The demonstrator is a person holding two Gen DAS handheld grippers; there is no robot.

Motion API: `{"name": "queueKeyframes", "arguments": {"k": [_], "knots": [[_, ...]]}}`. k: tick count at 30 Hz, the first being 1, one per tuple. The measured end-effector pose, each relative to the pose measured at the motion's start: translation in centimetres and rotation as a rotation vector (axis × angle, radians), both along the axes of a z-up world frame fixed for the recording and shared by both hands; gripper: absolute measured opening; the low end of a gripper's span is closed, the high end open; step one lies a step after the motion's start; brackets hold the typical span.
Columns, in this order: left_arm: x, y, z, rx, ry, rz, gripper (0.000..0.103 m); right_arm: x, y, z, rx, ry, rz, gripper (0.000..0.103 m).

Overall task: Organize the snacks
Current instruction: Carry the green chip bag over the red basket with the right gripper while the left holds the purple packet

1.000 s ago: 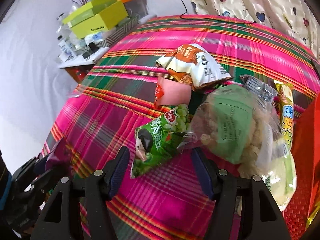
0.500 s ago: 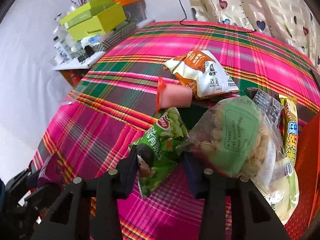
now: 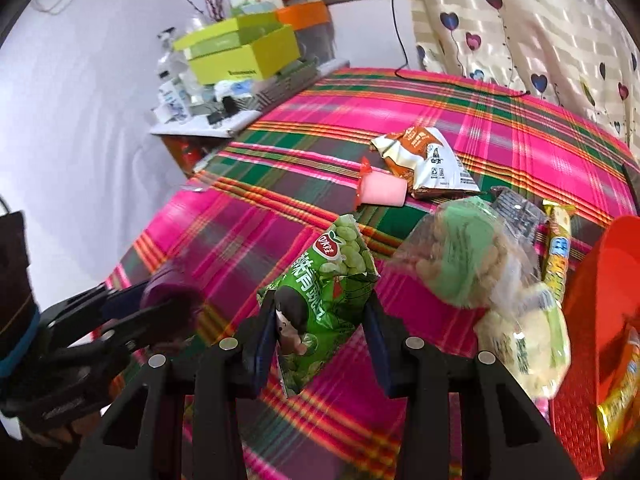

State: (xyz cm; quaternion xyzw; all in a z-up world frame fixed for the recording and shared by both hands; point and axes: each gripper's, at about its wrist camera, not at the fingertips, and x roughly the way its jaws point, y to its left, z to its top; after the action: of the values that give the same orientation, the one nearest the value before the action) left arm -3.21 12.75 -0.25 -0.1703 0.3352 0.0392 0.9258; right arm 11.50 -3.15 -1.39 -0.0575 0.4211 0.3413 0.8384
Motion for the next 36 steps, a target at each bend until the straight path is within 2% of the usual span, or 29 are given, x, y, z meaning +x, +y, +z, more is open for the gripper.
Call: {"name": "queueKeyframes", "arguments": {"k": [20, 36], "knots": [[1.3, -8.0, 4.3, 0.058, -0.035, -0.097, 0.036, -5.6, -10.2, 4.7, 0.113, -0.097, -0.109, 0.039], [3.1, -12.0, 5.6, 0.069, -0.056, -0.184, 0.036, -7.0, -14.5, 6.0, 0.142, -0.138, -0.171, 0.039]]}}
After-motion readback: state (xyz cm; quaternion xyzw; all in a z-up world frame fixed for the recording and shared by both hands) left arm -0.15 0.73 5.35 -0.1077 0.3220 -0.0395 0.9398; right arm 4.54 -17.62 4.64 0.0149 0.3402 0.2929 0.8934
